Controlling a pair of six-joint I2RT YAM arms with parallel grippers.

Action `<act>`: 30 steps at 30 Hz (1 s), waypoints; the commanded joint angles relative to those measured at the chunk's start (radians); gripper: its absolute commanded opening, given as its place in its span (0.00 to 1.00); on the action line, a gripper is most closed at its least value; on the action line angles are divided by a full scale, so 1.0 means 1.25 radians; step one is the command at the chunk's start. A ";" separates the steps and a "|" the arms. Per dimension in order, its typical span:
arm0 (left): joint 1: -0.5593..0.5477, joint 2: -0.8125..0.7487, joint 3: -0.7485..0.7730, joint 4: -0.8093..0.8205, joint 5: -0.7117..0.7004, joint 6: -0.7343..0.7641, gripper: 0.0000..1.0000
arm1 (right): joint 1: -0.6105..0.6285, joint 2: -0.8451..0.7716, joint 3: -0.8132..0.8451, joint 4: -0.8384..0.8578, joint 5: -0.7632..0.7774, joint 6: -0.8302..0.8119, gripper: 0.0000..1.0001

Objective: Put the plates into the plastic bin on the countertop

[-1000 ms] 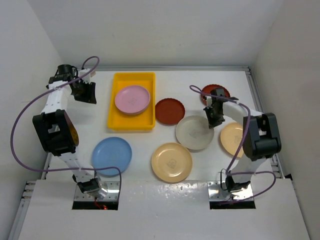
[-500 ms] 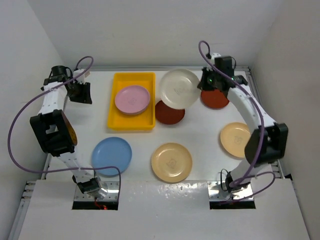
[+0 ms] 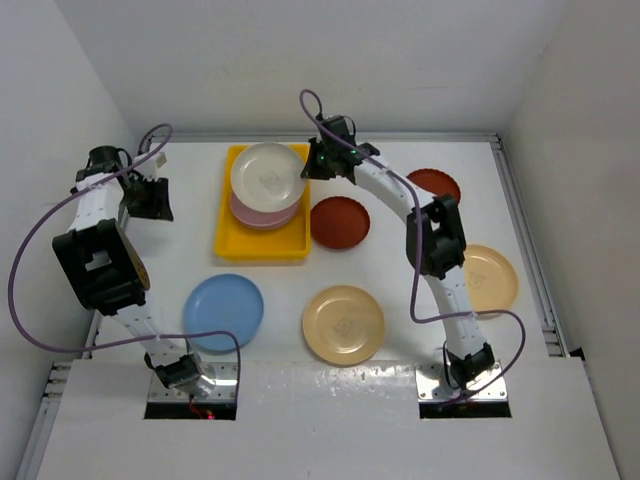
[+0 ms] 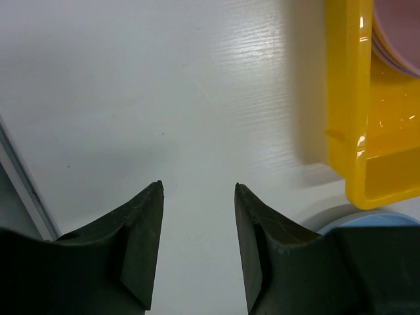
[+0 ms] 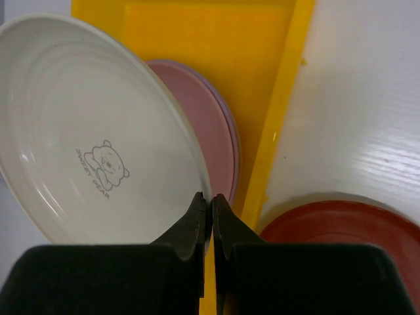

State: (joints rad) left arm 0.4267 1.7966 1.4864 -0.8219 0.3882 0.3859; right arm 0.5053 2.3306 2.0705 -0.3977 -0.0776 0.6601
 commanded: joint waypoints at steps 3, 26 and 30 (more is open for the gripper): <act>0.022 -0.022 -0.011 0.014 0.017 0.018 0.50 | 0.036 0.056 0.063 0.059 0.039 -0.021 0.00; 0.006 -0.138 -0.166 -0.110 0.081 0.221 0.59 | 0.072 0.045 0.048 0.075 0.093 -0.123 0.51; -0.019 -0.190 -0.311 -0.140 0.045 0.340 0.60 | 0.073 -0.021 0.002 0.086 0.103 -0.151 0.57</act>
State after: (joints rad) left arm 0.4240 1.5993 1.1927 -0.9047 0.4389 0.6552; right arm 0.5945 2.4599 2.1044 -0.3298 0.0254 0.5182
